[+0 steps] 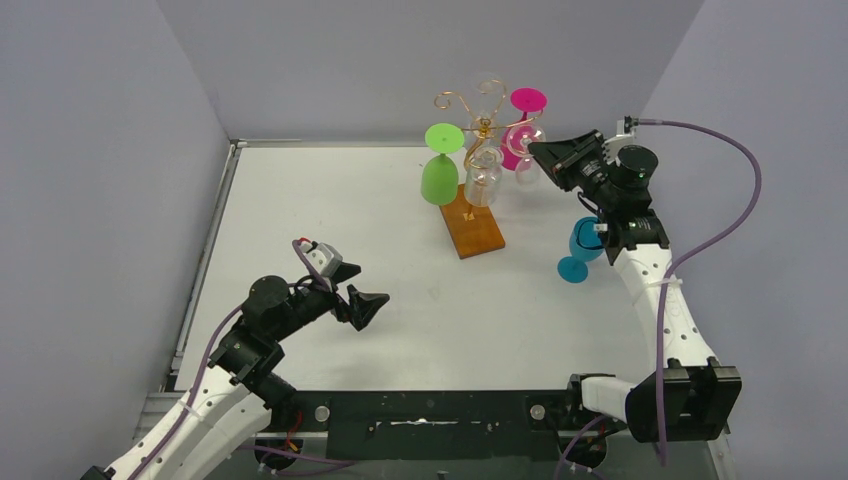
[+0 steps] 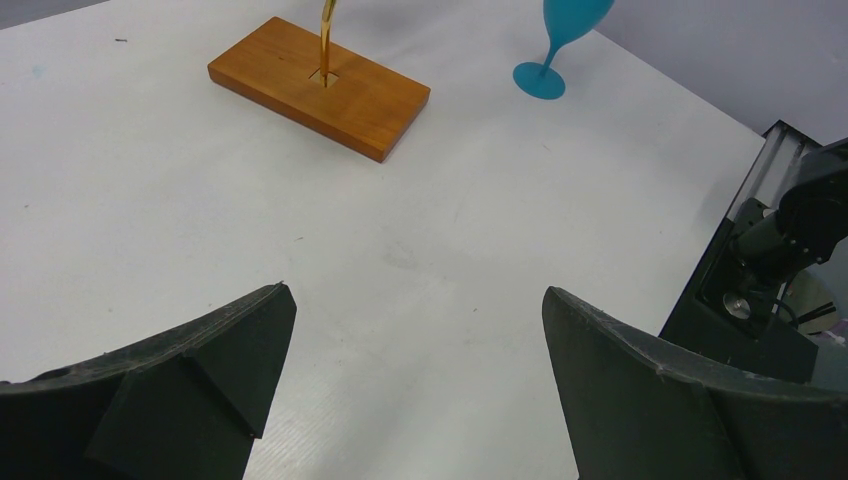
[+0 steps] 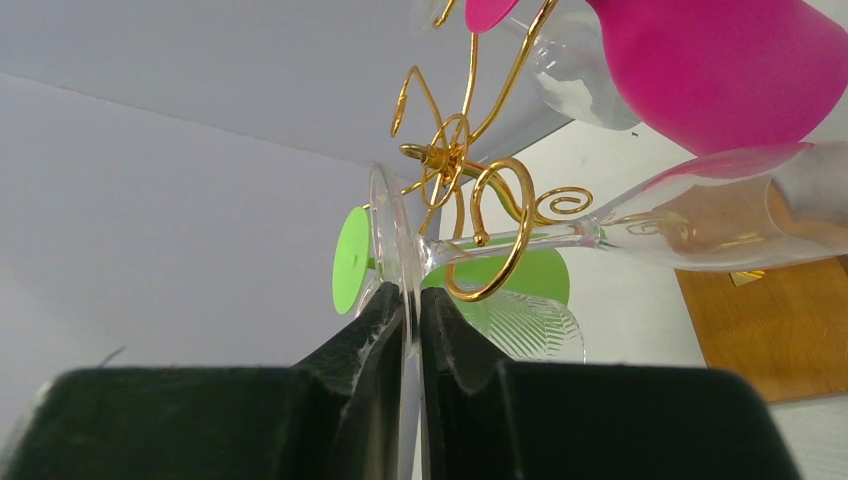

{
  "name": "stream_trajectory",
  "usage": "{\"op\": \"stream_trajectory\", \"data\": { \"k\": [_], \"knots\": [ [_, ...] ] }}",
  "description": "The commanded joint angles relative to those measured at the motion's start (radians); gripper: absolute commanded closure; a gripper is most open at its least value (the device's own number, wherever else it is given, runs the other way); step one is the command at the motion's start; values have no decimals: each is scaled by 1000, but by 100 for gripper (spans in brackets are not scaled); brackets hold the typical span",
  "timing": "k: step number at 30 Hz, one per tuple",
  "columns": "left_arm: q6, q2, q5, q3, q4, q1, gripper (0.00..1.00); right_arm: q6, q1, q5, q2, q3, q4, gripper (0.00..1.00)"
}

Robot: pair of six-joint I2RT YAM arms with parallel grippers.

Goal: Place the wine glass upside down on the wine glass rack

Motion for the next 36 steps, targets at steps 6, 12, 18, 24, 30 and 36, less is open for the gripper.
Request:
{"op": "stream_trajectory", "data": {
  "k": [6, 12, 18, 24, 30, 36],
  "knots": [
    [16, -9, 12, 6, 30, -2, 2, -1, -13, 43, -57, 0, 86, 100],
    [16, -10, 13, 5, 29, -3, 2, -9, -18, 80, -72, 0, 69, 100],
    [16, -12, 11, 5, 28, -3, 2, 5, -19, 80, -69, -5, 82, 100],
    [16, -12, 11, 4, 29, -2, 2, 17, -28, 93, -57, -8, 91, 100],
    [16, -11, 11, 5, 29, -2, 2, 35, -39, 92, -33, 0, 104, 93],
    [16, -12, 11, 5, 29, -2, 2, 29, -52, 86, -7, 13, 97, 89]
  ]
}}
